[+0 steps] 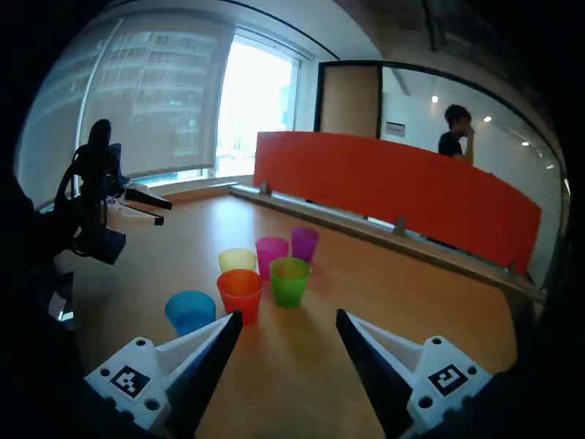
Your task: Pour water
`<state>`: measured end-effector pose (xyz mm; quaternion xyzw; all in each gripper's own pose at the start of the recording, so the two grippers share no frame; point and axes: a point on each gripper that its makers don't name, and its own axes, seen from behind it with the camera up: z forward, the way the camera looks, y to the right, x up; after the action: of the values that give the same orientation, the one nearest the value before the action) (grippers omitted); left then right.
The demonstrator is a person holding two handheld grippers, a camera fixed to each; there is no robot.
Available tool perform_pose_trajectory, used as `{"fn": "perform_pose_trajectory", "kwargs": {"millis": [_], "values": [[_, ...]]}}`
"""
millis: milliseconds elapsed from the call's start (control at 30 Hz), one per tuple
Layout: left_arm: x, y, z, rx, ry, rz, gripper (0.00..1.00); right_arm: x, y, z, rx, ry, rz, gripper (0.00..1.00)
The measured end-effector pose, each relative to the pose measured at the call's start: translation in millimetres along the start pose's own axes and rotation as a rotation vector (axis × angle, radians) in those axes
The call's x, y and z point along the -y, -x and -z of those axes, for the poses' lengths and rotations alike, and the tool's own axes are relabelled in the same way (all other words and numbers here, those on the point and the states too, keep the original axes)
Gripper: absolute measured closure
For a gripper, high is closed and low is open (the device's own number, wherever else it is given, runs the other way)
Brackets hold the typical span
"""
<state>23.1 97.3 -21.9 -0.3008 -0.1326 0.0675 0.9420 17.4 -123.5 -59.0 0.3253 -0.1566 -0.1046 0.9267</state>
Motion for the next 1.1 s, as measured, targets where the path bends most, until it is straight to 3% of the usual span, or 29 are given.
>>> {"fn": "perform_pose_trajectory", "kwargs": {"millis": [200,800,1100], "values": [[-15.6,2,-1.0,0.008,0.052,-0.020,0.09,1,3,-1.1,0.014,-0.007,0.015,0.00],[-87.1,27,-7.0,0.094,0.285,-0.115,0.09,4,10,-4.1,0.057,-0.050,0.047,0.00],[-104.7,41,-9.5,0.146,0.357,-0.155,0.09,4,18,-8.3,0.088,-0.080,0.072,0.00]]}}
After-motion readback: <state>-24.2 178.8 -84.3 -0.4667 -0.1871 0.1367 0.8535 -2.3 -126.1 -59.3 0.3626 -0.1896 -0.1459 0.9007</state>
